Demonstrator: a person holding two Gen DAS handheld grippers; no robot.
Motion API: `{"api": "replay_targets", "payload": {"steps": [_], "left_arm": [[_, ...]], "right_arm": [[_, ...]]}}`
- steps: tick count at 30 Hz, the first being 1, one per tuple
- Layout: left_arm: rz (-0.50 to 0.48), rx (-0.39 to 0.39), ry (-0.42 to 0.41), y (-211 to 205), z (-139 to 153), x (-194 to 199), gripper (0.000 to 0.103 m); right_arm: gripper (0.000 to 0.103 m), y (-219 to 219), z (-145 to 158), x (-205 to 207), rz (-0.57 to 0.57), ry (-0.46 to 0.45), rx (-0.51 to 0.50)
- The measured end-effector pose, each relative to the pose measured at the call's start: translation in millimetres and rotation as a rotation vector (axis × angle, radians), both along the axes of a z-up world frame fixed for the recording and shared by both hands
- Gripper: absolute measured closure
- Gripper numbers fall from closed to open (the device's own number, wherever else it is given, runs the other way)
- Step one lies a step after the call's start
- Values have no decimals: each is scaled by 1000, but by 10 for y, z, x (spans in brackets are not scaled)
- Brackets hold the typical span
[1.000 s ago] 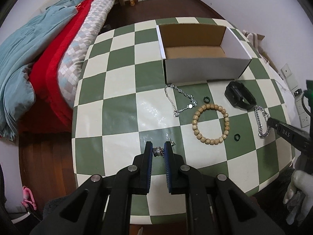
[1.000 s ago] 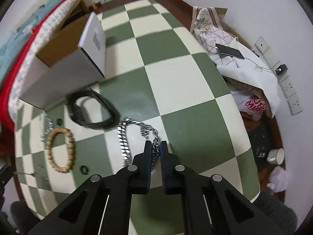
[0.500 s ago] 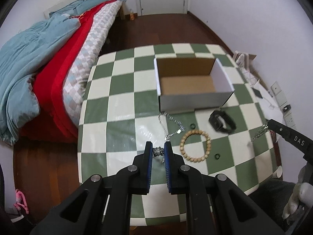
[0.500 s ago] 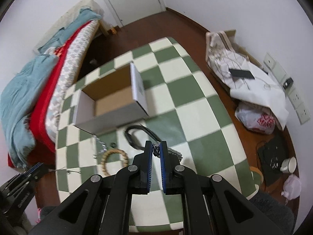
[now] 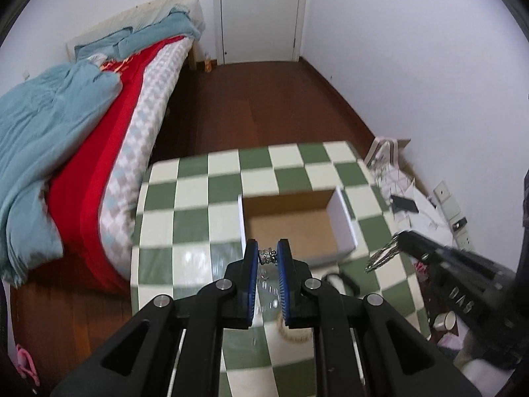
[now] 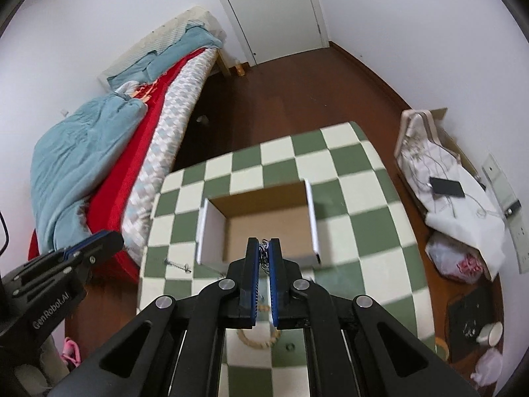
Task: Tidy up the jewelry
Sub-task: 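Carry both chains over the white box and open both tools to drop them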
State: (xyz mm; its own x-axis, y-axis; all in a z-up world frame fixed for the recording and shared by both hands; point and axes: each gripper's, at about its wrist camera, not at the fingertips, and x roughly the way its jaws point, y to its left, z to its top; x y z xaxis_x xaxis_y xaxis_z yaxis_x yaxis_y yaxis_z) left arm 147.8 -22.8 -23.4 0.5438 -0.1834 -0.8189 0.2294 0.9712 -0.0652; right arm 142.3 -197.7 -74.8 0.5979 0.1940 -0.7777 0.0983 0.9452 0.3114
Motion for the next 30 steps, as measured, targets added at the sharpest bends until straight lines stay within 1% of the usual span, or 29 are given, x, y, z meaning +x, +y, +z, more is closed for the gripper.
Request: {"api": "replay_targets", "payload": {"steps": [4,7,9,11,15,17,21,22,24,25,26,27,28,29,30], "left_arm": [[-7,-10,-2,-46,68,323,94],[-17,-24,28,-88,1,583,94],[-22,-31,53,-127,-88,730,94],[-30,-31,84,-188,-207,873,94],[-57,-32,158,-317,-487,1107,94],[-62,-44,204,-351,-649,1209,94],[-59,-85,262,-341,-842,1362,94],[-62,-94,276,-340,-873,1391,94],[-56,-101,302,-324,-937,1452,93],[-40,-92,307,-301,-955,1472,93],[-30,-84,308,-285,-970,1491,92],[-25,-77,307,-272,-978,1498,91],[-21,-67,302,-257,-981,1499,91],[-15,-51,294,-246,-979,1494,91],[-4,-24,281,-233,-967,1475,90]], "right_arm": [[97,8,-15,345,5,14,16],[97,18,-126,653,15,53,22],[97,22,-238,817,21,85,19],[97,39,-413,1001,34,131,12],[97,35,-711,1258,51,203,10],[97,15,-807,1332,56,225,22],[97,-12,-912,1472,87,248,88],[97,-24,-980,1523,103,280,112],[97,-32,-1045,1581,100,315,121],[93,-42,-1077,1603,97,332,108],[80,-51,-1093,1610,93,344,94],[71,-59,-1089,1603,88,343,81],[54,-65,-1073,1595,84,339,71],[48,-68,-1045,1579,80,335,52],[48,-66,-1024,1565,74,335,25]]}}
